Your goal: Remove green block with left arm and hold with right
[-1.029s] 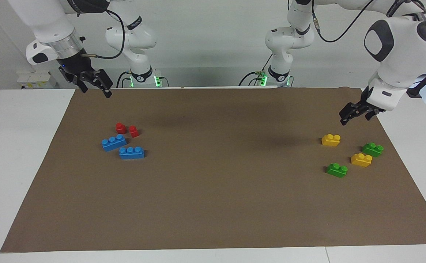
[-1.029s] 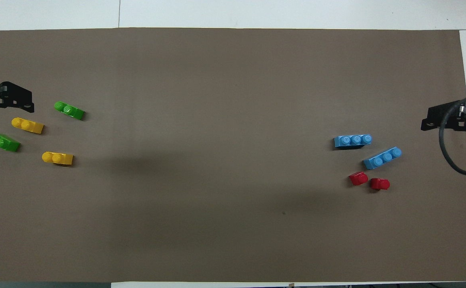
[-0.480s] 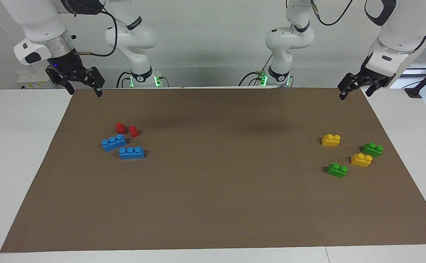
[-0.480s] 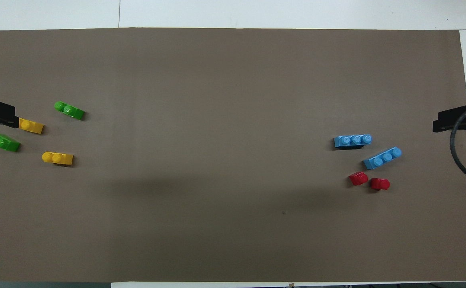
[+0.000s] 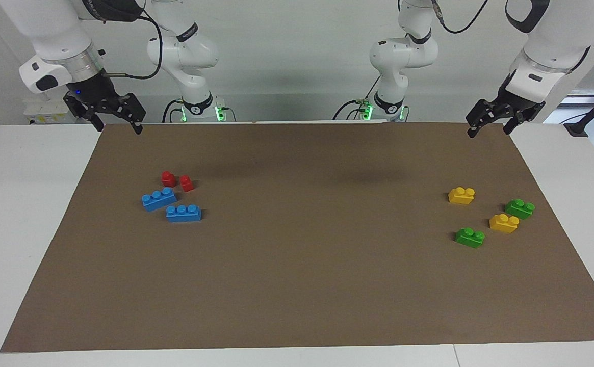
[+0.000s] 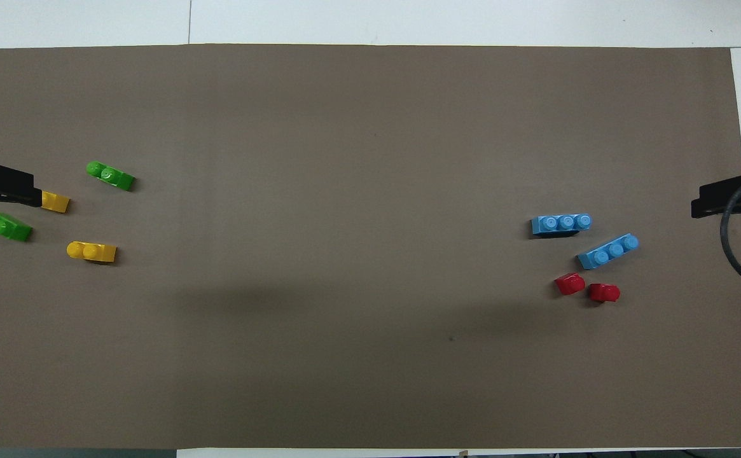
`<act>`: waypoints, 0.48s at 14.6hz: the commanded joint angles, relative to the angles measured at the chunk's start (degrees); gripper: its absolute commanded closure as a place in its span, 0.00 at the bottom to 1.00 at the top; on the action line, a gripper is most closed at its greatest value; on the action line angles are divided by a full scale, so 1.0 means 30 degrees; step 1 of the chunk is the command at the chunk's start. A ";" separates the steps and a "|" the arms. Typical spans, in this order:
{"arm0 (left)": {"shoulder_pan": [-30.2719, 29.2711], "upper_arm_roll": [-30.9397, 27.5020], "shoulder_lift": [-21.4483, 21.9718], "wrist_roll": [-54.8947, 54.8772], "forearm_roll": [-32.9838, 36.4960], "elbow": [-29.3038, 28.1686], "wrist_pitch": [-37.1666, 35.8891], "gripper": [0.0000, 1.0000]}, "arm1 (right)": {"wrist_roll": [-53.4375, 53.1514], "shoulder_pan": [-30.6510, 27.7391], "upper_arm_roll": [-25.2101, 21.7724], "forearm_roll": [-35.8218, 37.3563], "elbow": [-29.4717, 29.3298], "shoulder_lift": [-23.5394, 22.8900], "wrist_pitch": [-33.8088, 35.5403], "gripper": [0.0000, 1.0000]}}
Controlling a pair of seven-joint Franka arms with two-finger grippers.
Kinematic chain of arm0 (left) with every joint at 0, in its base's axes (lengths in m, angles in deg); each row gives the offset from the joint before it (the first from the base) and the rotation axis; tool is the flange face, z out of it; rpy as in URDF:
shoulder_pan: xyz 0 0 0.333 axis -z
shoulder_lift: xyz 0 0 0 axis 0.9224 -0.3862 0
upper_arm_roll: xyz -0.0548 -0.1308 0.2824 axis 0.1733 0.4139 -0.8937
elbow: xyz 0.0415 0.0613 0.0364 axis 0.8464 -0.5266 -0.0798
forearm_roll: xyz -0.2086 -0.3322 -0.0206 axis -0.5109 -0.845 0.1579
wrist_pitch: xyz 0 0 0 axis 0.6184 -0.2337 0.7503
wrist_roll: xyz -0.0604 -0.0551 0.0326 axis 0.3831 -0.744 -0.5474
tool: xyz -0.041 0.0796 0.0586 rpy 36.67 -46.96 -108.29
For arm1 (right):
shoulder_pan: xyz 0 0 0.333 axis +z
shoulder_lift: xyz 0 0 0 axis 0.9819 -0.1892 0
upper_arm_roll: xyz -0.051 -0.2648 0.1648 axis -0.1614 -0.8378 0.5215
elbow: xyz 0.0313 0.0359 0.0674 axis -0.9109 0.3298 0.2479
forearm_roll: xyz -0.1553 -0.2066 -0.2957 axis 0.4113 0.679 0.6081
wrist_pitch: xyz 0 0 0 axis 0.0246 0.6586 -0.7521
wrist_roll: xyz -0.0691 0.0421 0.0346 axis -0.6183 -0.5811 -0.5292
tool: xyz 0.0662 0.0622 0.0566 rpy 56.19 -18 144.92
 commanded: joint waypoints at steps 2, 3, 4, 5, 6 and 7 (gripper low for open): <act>0.0072 -0.0198 0.1329 -0.0346 -0.0327 -0.2233 0.1567 0.00 | 0.1126 -0.0132 0.0092 0.0379 0.0099 0.0093 0.0091 0.00; 0.0042 -0.0198 0.1329 -0.0346 -0.0327 -0.2204 0.1567 0.00 | 0.1566 -0.0132 0.0092 0.0379 0.0100 0.0093 0.0033 0.00; 0.0042 -0.0198 0.1329 -0.0346 -0.0327 -0.2204 0.1567 0.00 | 0.1686 -0.0132 0.0092 0.0408 0.0100 0.0093 0.0032 0.00; 0.0042 -0.0198 0.1329 -0.0346 -0.0327 -0.2204 0.1567 0.00 | 0.1658 -0.0132 0.0092 0.0408 0.0100 0.0093 0.0061 0.00; 0.0042 -0.0198 0.1329 -0.0346 -0.0327 -0.2204 0.1538 0.00 | 0.1629 -0.0132 0.0092 0.0379 0.0100 0.0093 0.0091 0.00; 0.0042 -0.0198 0.1329 -0.0346 -0.0327 -0.2175 0.1538 0.00 | 0.1600 -0.0161 0.0092 0.0408 0.0100 0.0093 0.0120 0.00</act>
